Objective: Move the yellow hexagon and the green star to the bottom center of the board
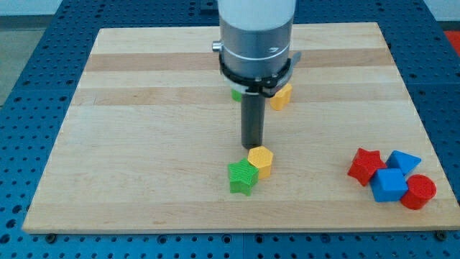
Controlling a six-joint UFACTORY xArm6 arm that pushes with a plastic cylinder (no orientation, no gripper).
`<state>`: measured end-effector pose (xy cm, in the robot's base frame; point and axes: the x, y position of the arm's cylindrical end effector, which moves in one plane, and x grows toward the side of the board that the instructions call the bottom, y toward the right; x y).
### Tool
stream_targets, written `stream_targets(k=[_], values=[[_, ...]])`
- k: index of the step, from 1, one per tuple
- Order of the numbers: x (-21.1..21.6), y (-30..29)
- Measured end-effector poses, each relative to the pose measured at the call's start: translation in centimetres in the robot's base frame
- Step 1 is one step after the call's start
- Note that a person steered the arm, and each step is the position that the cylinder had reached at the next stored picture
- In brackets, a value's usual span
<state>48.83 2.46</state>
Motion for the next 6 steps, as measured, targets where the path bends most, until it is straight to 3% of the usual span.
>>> stream_targets(k=[2,6], values=[[2.4,3.5],[4.4,0.1]])
